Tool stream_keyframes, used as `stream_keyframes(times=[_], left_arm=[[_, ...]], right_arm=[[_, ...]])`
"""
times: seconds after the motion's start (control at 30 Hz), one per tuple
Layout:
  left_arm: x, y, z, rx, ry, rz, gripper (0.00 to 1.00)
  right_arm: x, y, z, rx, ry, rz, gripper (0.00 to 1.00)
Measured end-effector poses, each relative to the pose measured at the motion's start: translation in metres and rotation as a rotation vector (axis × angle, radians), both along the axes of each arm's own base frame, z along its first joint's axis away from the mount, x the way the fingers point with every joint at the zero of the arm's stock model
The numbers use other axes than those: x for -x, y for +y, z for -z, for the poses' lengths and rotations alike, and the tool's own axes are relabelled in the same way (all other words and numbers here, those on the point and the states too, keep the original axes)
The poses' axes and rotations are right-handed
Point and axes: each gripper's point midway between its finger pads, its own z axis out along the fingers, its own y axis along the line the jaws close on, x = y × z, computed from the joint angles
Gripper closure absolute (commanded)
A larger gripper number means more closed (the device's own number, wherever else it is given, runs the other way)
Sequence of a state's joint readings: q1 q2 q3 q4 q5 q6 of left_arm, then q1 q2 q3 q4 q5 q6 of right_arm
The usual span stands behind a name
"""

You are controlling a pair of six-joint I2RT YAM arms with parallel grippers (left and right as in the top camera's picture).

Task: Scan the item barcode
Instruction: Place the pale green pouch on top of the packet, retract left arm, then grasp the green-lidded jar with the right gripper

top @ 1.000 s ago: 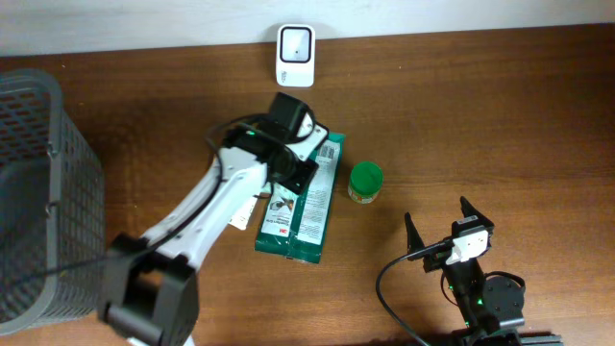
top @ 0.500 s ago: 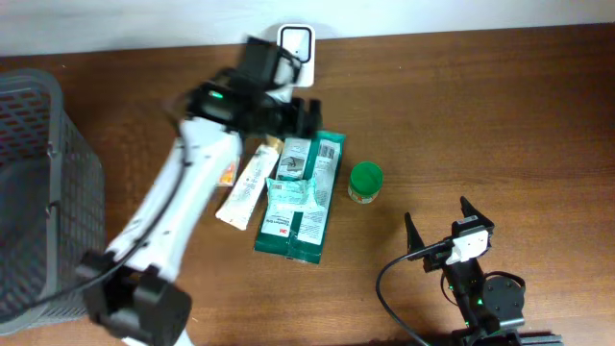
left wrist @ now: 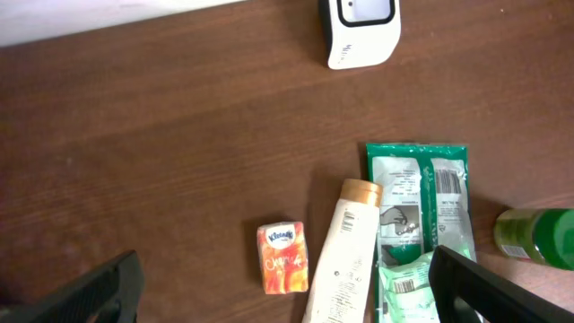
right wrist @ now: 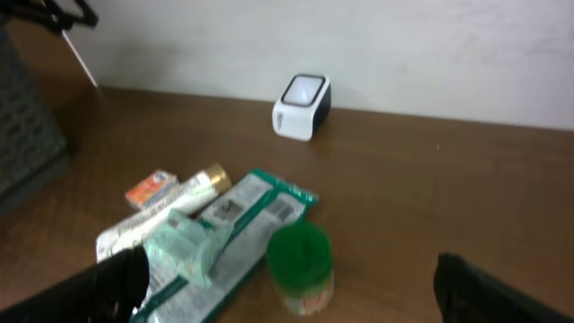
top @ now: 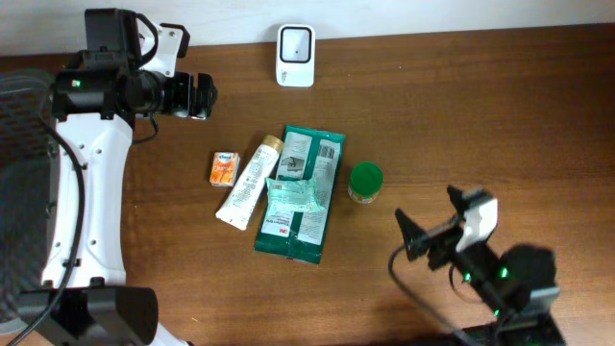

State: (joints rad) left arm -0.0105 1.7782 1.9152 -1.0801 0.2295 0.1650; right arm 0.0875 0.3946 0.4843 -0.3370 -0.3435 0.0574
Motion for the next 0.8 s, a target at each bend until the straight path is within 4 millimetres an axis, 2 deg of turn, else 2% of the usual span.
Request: stream_keyframes(times=[0.07,0.1,0.13,0.17,0.2,0.33,0.4,0.47,0.53,0.63,0.73,0.8], left_arm=[[0.000,0.000,0.000,0.000,0.001,0.000,0.01],[0.000,0.000,0.000,0.000,-0.002,0.000,0.01],[0.000,0.000,0.000,0.000,0.000,0.000,0.01],[0.000,0.000,0.000,0.000,0.002,0.000,0.01],[0.000,0.000,0.000,0.000,-0.001,0.000,0.01],[0.000,0.000,0.000,0.000,0.002,0.000,0.01],[0.000,0.000,0.000,0.000,-0.001,0.000,0.01],[0.000,0.000,0.000,0.000,0.000,0.000,0.01],[0.000,0.000,0.000,0.000,0.000,0.000,0.01],[0.000,0.000,0.000,0.000,0.000,0.000,0.01],[0.000,0.000,0.000,0.000,0.001,0.000,0.01],[0.000,0.000,0.000,-0.001,0.000,0.000,0.01]], right_arm=[[-0.011,0.005,-0.016,0.008,0.214,-0.023,0.02],[-0.012,0.006,-0.017,0.012,0.311,-0.025,0.02],[-0.030,0.009,-0.032,0.008,0.363,-0.030,0.02],[-0.028,0.009,-0.027,0.013,0.481,-0.031,0.02],[-0.047,0.011,-0.035,0.015,0.539,-0.032,0.02],[-0.086,0.015,0.007,0.072,0.841,-0.057,0.02],[-0.118,0.020,0.029,0.074,0.855,-0.078,0.01],[-0.136,0.030,0.059,0.070,0.904,-0.131,0.05],[-0.139,0.038,0.091,0.149,0.964,-0.135,0.05],[-0.133,0.063,0.127,0.331,1.009,-0.145,0.02],[-0.133,0.062,0.150,0.400,1.053,-0.102,0.03],[-0.132,0.059,0.165,0.400,1.101,-0.061,0.08]])
